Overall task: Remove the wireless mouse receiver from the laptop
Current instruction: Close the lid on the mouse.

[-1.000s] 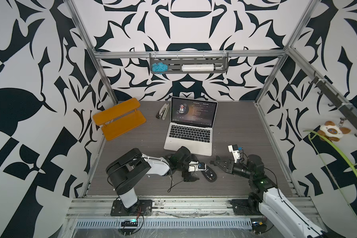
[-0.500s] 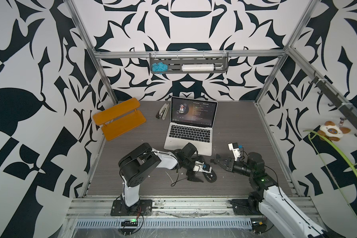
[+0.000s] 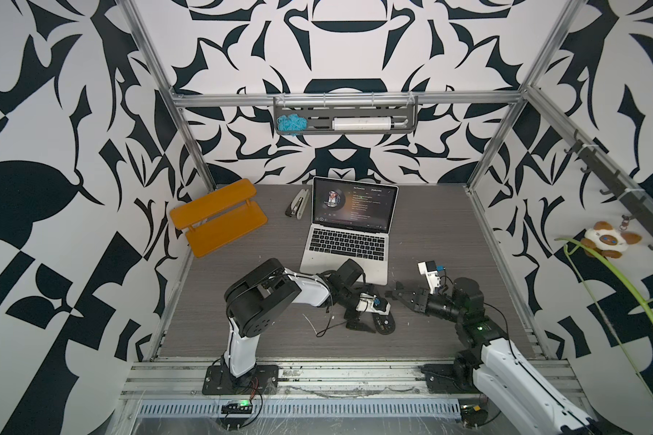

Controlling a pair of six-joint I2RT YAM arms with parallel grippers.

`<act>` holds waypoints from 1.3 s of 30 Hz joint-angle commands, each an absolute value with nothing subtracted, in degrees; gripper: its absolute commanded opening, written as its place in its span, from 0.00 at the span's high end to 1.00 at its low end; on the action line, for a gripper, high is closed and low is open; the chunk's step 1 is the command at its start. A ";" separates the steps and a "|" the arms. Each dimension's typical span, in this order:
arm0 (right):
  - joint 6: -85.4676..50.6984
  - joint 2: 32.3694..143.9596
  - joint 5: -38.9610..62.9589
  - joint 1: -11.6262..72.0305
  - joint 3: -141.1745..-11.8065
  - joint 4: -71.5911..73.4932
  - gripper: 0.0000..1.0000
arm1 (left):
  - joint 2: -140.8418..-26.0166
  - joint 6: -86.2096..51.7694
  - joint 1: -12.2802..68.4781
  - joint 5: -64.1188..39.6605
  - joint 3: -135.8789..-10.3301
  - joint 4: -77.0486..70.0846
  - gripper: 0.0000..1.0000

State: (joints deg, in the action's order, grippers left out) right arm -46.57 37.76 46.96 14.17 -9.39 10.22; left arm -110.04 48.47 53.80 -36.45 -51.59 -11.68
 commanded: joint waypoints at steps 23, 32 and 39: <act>-47.45 34.74 49.62 13.89 -10.59 13.02 1.00 | -107.38 34.06 57.66 -31.64 -44.79 -27.99 0.01; -47.34 32.58 49.49 13.89 -10.33 11.10 1.00 | -110.98 33.83 57.66 -34.49 -44.77 -29.16 0.01; -47.36 32.79 49.40 13.89 -10.37 11.03 1.00 | -111.51 33.37 57.57 -34.64 -42.94 -30.35 0.01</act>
State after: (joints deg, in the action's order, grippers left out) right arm -47.29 33.08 48.51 14.17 -9.39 10.04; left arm -110.65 33.93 57.65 -33.65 -44.42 -29.89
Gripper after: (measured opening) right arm 0.095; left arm 0.991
